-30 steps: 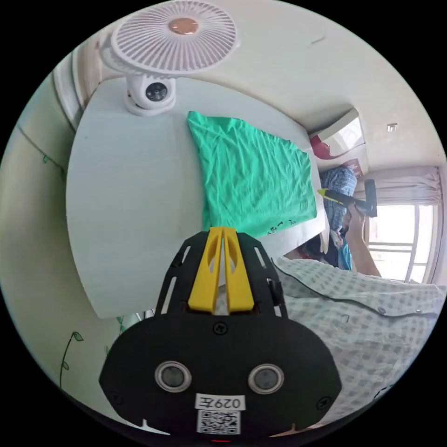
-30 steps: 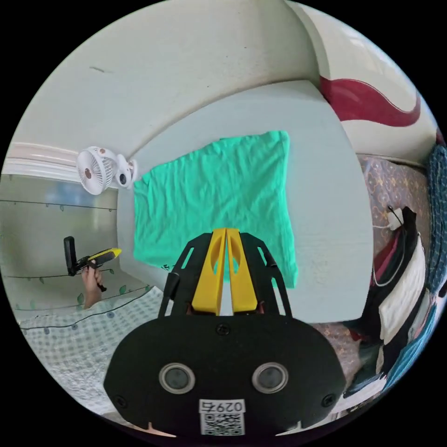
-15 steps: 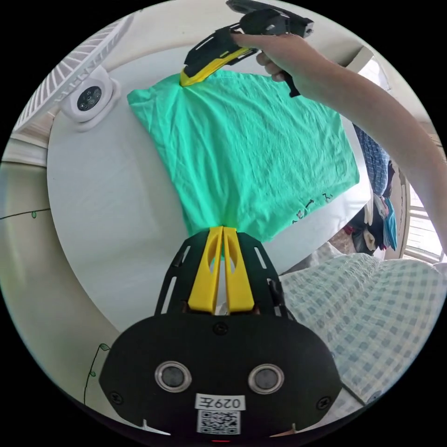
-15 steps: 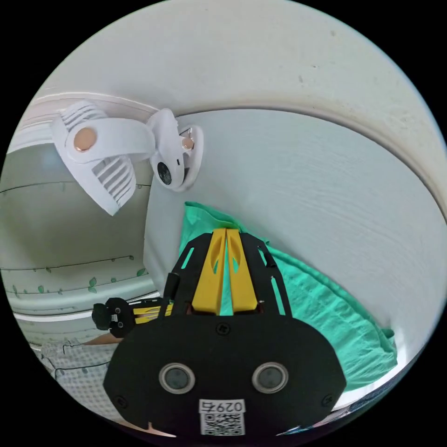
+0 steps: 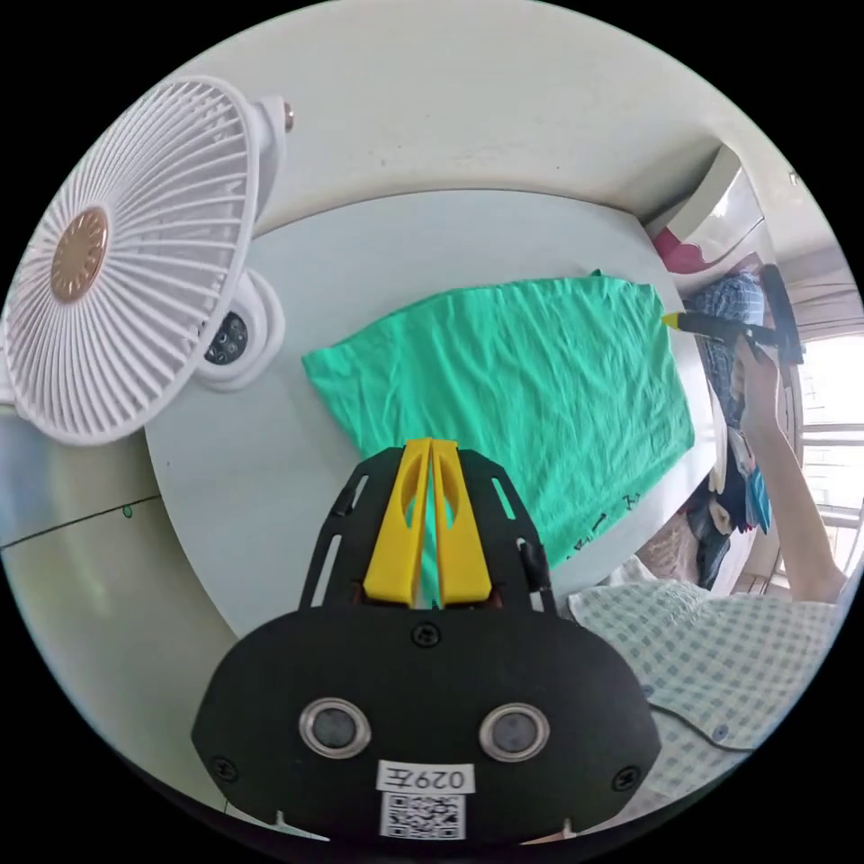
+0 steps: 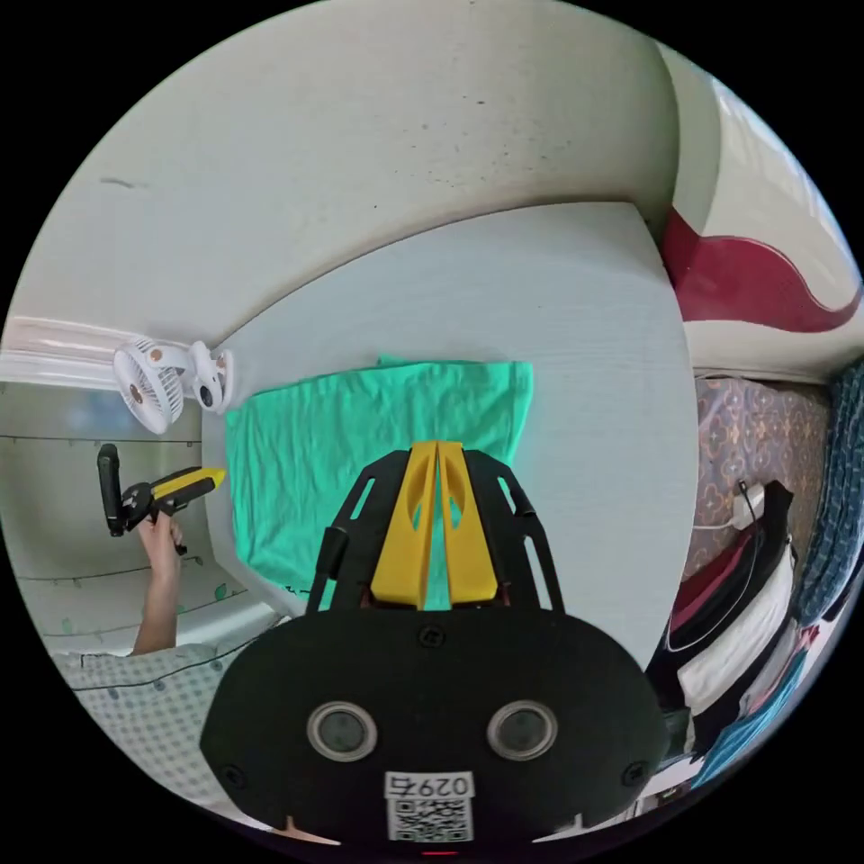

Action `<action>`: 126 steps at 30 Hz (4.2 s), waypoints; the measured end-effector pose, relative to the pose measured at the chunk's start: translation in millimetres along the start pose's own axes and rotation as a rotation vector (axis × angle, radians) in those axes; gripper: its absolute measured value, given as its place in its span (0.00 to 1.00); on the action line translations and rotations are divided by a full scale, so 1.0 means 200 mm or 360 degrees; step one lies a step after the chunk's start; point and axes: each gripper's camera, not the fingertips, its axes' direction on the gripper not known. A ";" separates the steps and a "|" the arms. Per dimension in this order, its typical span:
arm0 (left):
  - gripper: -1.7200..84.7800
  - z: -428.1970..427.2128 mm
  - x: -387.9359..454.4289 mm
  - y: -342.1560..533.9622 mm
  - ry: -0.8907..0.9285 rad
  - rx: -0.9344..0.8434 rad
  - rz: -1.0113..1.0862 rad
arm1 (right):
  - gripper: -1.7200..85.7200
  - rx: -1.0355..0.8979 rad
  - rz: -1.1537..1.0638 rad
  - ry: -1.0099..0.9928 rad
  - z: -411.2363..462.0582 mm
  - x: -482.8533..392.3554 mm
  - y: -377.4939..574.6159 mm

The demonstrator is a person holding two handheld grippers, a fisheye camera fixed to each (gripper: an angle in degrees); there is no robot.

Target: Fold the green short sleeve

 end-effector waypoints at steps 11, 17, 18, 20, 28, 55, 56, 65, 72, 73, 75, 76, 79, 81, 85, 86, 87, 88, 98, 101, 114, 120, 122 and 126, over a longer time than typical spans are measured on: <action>0.01 0.04 0.01 -0.04 -0.0181 -0.0003 -0.0077 | 0.01 -0.0261 0.0011 -0.0056 0.06 0.18 -0.23; 0.01 -0.10 0.06 0.09 -0.0186 0.0069 -0.0048 | 0.01 -0.0202 -0.0148 0.0102 -0.04 0.07 -0.13; 0.01 -0.15 0.06 0.17 -0.0120 0.0117 -0.0056 | 0.01 -0.0206 -0.0169 0.0128 -0.06 0.04 -0.06; 0.01 -0.17 0.05 0.28 0.0058 0.0123 -0.0063 | 0.01 -0.0281 -0.0220 0.0116 -0.05 -0.01 0.05; 0.01 0.10 0.02 0.48 0.0256 -0.0162 -0.0188 | 0.01 -0.0469 -0.0011 0.0130 0.14 0.01 0.37; 0.01 0.34 -0.01 0.26 0.0260 -0.0379 -0.0030 | 0.01 -0.0426 -0.0041 0.0519 0.39 -0.30 0.55; 0.01 0.36 -0.03 0.26 0.0296 -0.0397 -0.0047 | 0.01 -0.0437 -0.0039 0.0543 0.40 -0.32 0.55; 0.01 0.47 -0.08 0.24 0.0356 -0.0515 -0.0058 | 0.01 -0.0529 -0.0024 0.0603 0.51 -0.42 0.60; 0.01 0.53 -0.09 0.26 0.0314 -0.0570 -0.0025 | 0.01 -0.0543 0.0022 0.0509 0.56 -0.44 0.66; 0.01 0.53 -0.09 0.27 0.0312 -0.0574 -0.0026 | 0.01 -0.0544 0.0024 0.0501 0.57 -0.44 0.67; 0.01 0.55 -0.09 0.29 0.0295 -0.0585 -0.0024 | 0.01 -0.0550 0.0028 0.0475 0.58 -0.46 0.69; 0.01 0.55 -0.09 0.30 0.0287 -0.0586 -0.0021 | 0.01 -0.0552 0.0028 0.0469 0.59 -0.46 0.70; 0.01 0.56 -0.08 0.33 0.0232 -0.0580 0.0003 | 0.01 -0.0555 0.0025 0.0440 0.61 -0.48 0.74; 0.01 0.57 -0.08 0.37 0.0187 -0.0572 0.0018 | 0.01 -0.0555 0.0033 0.0415 0.62 -0.50 0.77; 0.01 0.58 -0.10 0.43 0.0159 -0.0569 0.0015 | 0.01 -0.0551 0.0046 0.0389 0.64 -0.53 0.82; 0.01 0.58 -0.11 0.45 0.0156 -0.0570 0.0013 | 0.01 -0.0548 0.0052 0.0383 0.65 -0.55 0.84; 0.01 0.59 -0.12 0.47 0.0154 -0.0571 0.0015 | 0.01 -0.0546 0.0053 0.0381 0.66 -0.56 0.86; 0.01 0.59 -0.13 0.48 0.0153 -0.0571 0.0017 | 0.01 -0.0547 0.0050 0.0382 0.66 -0.57 0.87; 0.01 0.62 -0.27 0.71 0.0144 -0.0566 0.0085 | 0.01 -0.0557 -0.0014 0.0398 0.72 -0.73 1.04; 0.01 0.57 -0.40 0.88 0.0301 -0.0448 0.0026 | 0.01 -0.0549 -0.0074 0.0309 0.68 -0.78 1.14; 0.01 0.60 -0.96 1.74 0.0899 0.0005 -0.0532 | 0.02 -0.0526 -0.1296 -0.0095 0.93 -2.05 1.61; 0.01 0.64 -1.09 2.10 0.1042 0.0120 -0.0755 | 0.12 -0.0669 -0.1604 0.0115 1.16 -2.46 1.77; 0.01 0.67 -1.11 2.21 0.1105 0.0138 -0.0824 | 0.13 -0.0737 -0.1650 0.0160 1.23 -2.50 1.83; 0.01 0.73 -1.13 2.39 0.1163 0.0136 -0.0938 | 0.15 -0.0771 -0.1732 0.0373 1.30 -2.51 1.97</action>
